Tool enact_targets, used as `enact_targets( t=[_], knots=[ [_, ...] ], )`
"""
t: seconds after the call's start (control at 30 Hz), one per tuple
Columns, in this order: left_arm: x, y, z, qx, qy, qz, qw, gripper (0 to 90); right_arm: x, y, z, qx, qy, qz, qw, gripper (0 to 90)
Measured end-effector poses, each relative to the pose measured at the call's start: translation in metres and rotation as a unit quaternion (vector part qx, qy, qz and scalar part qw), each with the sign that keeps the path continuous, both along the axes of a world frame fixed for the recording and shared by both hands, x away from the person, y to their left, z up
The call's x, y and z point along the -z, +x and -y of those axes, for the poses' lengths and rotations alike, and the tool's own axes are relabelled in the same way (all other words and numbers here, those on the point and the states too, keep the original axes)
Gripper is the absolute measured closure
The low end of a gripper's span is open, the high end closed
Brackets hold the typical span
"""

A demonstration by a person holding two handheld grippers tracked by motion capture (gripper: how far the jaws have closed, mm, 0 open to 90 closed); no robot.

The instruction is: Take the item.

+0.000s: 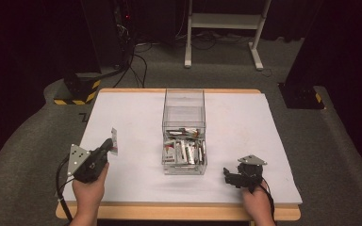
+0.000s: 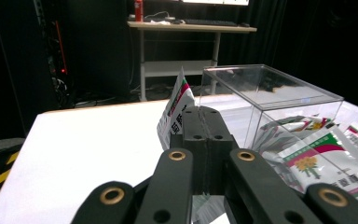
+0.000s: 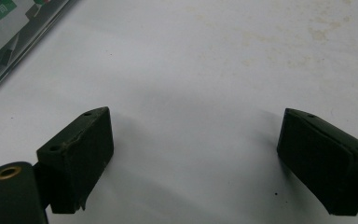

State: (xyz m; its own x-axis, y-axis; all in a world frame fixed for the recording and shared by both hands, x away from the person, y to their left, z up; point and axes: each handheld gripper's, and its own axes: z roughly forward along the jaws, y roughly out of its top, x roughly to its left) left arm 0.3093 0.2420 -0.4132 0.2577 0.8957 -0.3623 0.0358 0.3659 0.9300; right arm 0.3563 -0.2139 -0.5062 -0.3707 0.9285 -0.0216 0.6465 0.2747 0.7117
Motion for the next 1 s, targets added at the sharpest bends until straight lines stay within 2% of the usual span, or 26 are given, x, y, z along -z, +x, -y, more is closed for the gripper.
enact_targets(
  t=[0.37,0.57,0.7,1.0],
  knots=[
    [0.005,0.030,0.001,0.004,0.019,-0.032,0.9993,90.0,0.000,0.000,0.000,0.000,0.001,-0.001,1.0000,10.4],
    [0.011,0.046,0.001,0.008,0.030,-0.055,0.9980,89.9,0.000,0.000,0.000,0.000,0.002,-0.002,1.0000,10.4],
    [0.015,0.055,-0.003,0.009,0.025,-0.072,0.9971,89.9,0.000,0.000,0.000,0.000,0.002,-0.002,1.0000,10.5],
    [0.029,0.073,-0.006,0.008,0.031,-0.102,0.9943,89.9,0.000,0.000,0.000,-0.001,0.003,-0.002,1.0000,10.5]
  ],
)
